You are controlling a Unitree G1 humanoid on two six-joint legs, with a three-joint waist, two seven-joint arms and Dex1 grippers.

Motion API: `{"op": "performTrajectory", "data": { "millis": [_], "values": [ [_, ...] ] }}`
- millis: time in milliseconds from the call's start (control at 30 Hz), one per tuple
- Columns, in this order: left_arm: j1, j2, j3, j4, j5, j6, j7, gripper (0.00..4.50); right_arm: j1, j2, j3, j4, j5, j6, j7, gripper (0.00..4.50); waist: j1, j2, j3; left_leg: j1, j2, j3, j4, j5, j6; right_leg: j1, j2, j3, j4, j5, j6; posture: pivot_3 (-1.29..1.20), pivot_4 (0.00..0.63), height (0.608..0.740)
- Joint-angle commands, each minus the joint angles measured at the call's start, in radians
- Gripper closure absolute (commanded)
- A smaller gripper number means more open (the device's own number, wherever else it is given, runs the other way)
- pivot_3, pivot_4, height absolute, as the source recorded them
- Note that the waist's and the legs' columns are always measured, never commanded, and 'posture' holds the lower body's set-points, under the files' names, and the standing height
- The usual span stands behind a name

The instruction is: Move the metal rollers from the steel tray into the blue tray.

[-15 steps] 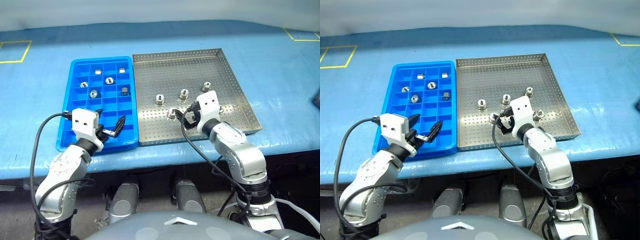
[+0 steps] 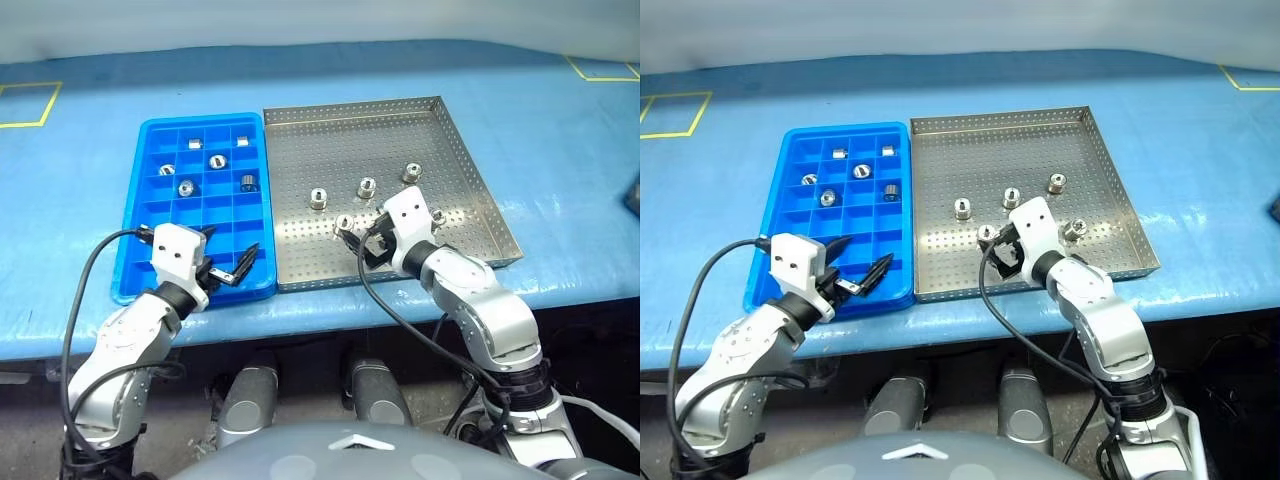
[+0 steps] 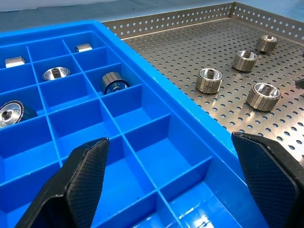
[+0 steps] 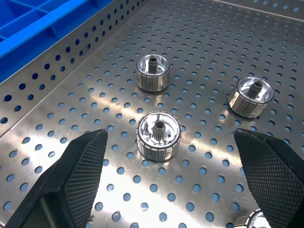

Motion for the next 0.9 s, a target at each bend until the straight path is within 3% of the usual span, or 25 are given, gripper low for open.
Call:
{"op": "performTrajectory", "data": {
  "millis": [33, 633, 900],
  "values": [
    [-0.006, 0.002, -0.01, -0.004, 0.005, -0.01, 0.0, 0.0, 0.0, 0.001, 0.013, -0.043, 0.004, -0.005, 0.01, 0.02, 0.001, 0.0, 0.0, 0.0, 0.0, 0.0, 0.0, 0.0, 0.0, 0.0, 0.0, 0.0, 0.0, 0.0, 0.0, 0.08, 0.15, 0.74],
    [-0.011, 0.003, -0.01, 0.005, 0.011, -0.013, 0.001, 0.0, -0.003, 0.003, 0.065, -0.033, -0.03, -0.003, 0.003, 0.02, 0.001, 0.0, 0.0, 0.0, 0.0, 0.0, 0.0, 0.0, 0.0, 0.0, 0.0, 0.0, 0.0, 0.0, 0.0, 0.07, 0.15, 0.74],
    [-0.264, 0.057, 0.002, 0.089, 0.001, 0.037, -0.023, 0.0, 0.005, 0.022, 0.05, -0.048, -0.032, -0.025, -0.011, 0.02, 0.0, 0.0, 0.0, 0.0, 0.0, 0.0, 0.001, 0.0, 0.0, 0.001, 0.0, 0.0, 0.001, 0.001, 0.001, 0.01, 0.15, 0.74]
  ]
}}
